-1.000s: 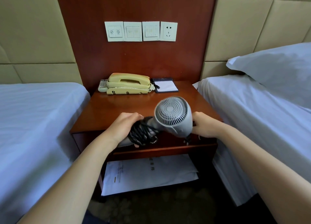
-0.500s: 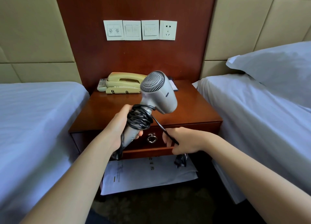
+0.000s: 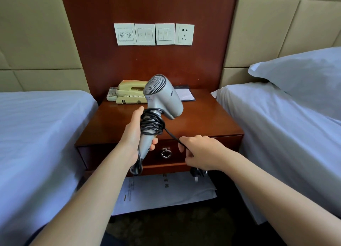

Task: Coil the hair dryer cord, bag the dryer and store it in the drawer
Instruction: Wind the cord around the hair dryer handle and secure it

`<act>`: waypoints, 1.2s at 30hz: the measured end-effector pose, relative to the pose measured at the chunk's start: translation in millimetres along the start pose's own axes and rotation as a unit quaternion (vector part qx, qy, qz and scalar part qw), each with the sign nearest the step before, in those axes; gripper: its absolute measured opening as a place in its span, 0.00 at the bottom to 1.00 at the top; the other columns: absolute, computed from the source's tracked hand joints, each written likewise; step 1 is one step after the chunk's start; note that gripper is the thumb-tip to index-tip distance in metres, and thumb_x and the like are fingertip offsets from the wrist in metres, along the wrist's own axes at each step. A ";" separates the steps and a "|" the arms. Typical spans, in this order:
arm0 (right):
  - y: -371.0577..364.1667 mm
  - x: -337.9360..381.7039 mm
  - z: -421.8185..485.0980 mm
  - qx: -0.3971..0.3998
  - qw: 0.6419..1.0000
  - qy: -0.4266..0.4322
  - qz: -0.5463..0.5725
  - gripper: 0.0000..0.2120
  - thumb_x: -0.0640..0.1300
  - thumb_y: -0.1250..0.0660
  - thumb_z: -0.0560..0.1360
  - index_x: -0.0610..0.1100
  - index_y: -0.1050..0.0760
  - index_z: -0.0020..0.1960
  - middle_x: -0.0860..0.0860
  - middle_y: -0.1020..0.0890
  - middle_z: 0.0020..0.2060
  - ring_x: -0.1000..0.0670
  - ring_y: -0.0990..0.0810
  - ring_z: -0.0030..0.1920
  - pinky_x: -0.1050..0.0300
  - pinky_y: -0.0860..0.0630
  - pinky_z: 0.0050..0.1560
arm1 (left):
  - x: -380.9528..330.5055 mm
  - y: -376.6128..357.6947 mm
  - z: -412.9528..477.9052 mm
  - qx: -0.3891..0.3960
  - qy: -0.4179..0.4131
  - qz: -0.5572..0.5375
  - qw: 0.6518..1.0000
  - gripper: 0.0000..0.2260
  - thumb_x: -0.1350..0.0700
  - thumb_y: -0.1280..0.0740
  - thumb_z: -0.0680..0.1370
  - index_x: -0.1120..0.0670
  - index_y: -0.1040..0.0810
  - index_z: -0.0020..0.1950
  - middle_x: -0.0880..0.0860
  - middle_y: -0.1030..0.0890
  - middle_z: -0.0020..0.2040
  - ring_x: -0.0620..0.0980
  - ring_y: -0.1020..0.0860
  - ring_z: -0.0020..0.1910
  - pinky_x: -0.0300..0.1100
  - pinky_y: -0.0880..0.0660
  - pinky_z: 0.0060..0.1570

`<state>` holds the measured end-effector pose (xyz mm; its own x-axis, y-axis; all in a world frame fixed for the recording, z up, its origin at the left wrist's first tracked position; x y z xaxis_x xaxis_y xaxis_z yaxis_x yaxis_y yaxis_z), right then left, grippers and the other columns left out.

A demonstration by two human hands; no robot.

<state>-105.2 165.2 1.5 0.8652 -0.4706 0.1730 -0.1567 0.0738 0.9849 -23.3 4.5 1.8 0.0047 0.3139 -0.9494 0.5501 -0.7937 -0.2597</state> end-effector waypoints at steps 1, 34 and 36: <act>1.6 -1.5 0.1 -0.011 1.000 -0.005 0.003 0.10 0.41 0.39 0.70 0.48 0.29 0.51 0.51 0.20 0.43 0.43 0.23 0.44 0.51 0.25 0.44 | -0.5 0.5 1.3 -0.009 -0.004 -0.004 1.000 0.26 0.37 0.42 0.76 0.60 0.23 0.43 0.57 0.26 0.31 0.50 0.30 0.22 0.36 0.34 0.20; -4.6 -12.3 21.0 0.063 0.948 0.017 0.311 0.13 0.35 0.43 0.78 0.40 0.20 0.52 0.52 0.18 0.44 0.59 0.21 0.45 0.66 0.26 0.55 | 3.5 -9.1 -5.2 -0.055 -0.003 0.023 0.998 0.28 0.36 0.39 0.75 0.62 0.21 0.48 0.59 0.24 0.29 0.53 0.28 0.24 0.39 0.31 0.23; -6.4 -6.1 21.4 0.054 0.901 -0.003 0.431 0.14 0.37 0.45 0.80 0.37 0.21 0.51 0.50 0.17 0.45 0.57 0.19 0.47 0.67 0.26 0.54 | 4.2 -10.8 -5.2 -0.061 -0.008 0.027 0.998 0.29 0.35 0.39 0.74 0.63 0.21 0.49 0.59 0.24 0.30 0.54 0.27 0.25 0.40 0.30 0.25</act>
<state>-119.7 148.8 -6.1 0.3982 -0.2839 0.8722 -0.8141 0.3288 0.4787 -24.9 17.1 1.6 0.0249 0.2629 -0.9645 0.6472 -0.7396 -0.1849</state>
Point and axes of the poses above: each hand's wrist, its own z-axis towards the middle knuckle, its own y-axis out of the back of the hand, x = y × z, the point moved 1 cm from there along z, towards the middle knuckle
